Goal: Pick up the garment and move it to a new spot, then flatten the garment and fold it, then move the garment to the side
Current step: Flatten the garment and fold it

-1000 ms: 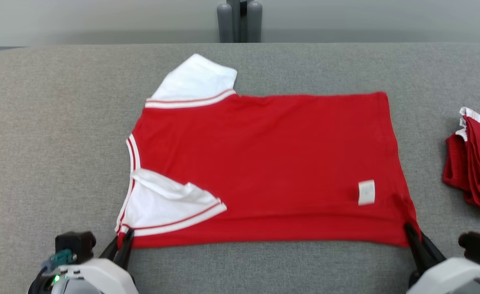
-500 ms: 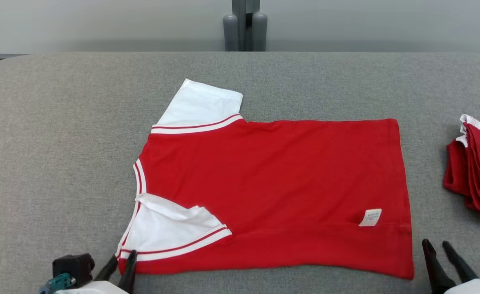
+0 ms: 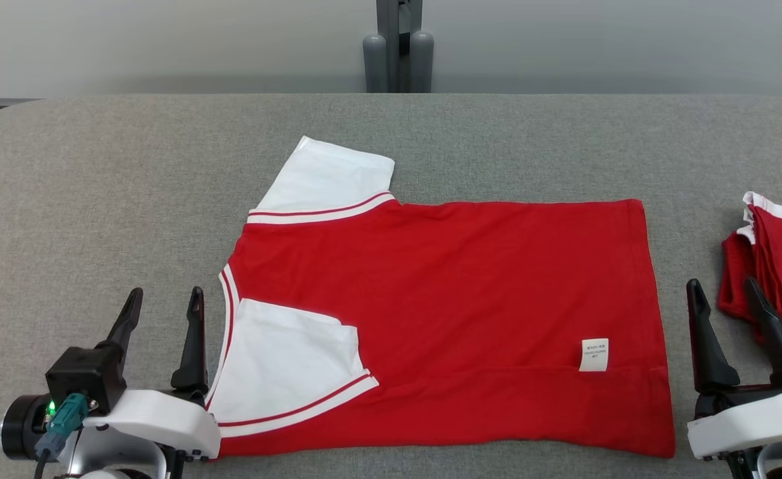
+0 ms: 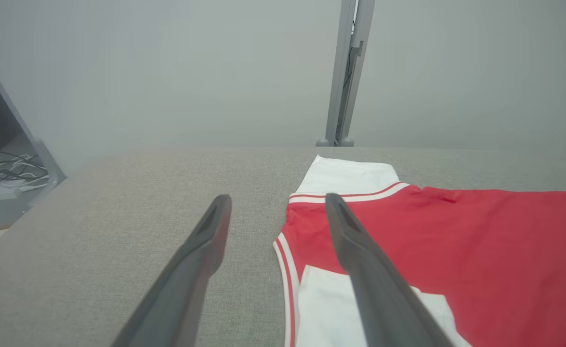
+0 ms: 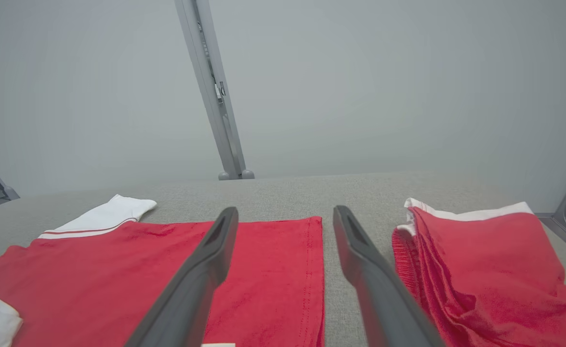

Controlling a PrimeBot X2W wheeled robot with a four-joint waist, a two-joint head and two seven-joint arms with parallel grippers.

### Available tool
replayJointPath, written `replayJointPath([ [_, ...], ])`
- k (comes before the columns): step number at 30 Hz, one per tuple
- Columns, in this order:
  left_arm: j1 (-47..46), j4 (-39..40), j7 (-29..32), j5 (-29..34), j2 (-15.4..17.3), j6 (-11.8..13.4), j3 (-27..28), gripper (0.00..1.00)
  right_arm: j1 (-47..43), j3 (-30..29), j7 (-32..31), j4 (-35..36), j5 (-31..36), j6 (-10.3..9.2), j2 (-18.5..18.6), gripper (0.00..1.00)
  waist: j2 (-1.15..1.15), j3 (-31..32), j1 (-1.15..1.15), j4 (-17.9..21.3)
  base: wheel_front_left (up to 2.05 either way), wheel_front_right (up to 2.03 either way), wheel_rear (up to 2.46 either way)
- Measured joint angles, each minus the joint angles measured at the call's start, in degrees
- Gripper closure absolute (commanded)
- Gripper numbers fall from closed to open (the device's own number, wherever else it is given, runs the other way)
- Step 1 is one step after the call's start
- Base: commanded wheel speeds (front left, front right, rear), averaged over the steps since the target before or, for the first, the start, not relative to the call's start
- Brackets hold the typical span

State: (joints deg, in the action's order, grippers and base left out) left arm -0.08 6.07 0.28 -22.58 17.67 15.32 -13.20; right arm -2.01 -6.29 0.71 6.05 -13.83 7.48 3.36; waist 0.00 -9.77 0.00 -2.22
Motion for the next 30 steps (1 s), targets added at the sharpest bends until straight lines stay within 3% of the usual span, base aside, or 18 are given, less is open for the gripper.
replayJointPath([
  [8,-2.9,0.9,-1.5,3.0,-0.4,1.4,-1.6,0.00,-0.3,2.7,-0.2,2.9,2.4,0.01,0.0,0.00,0.00,0.6,0.00,-0.4,0.00,0.00,0.00],
  [19,-3.0,0.3,-1.2,2.9,-0.2,1.3,-2.2,0.00,-1.6,3.5,-0.4,3.0,1.1,0.00,-0.3,0.00,0.00,0.6,0.00,1.0,0.00,0.00,0.00],
  [24,-8.1,-1.7,0.6,1.8,1.0,-2.4,-3.3,0.00,-0.9,4.3,-0.2,3.3,0.6,0.01,-0.4,0.00,0.00,-0.4,0.00,1.8,0.00,0.00,0.00],
  [30,-21.2,-10.4,6.4,-1.3,2.4,-10.4,-5.2,0.00,0.4,5.5,0.3,3.4,0.1,0.00,-0.4,0.00,0.00,-3.1,0.00,3.6,0.00,0.00,0.00],
])
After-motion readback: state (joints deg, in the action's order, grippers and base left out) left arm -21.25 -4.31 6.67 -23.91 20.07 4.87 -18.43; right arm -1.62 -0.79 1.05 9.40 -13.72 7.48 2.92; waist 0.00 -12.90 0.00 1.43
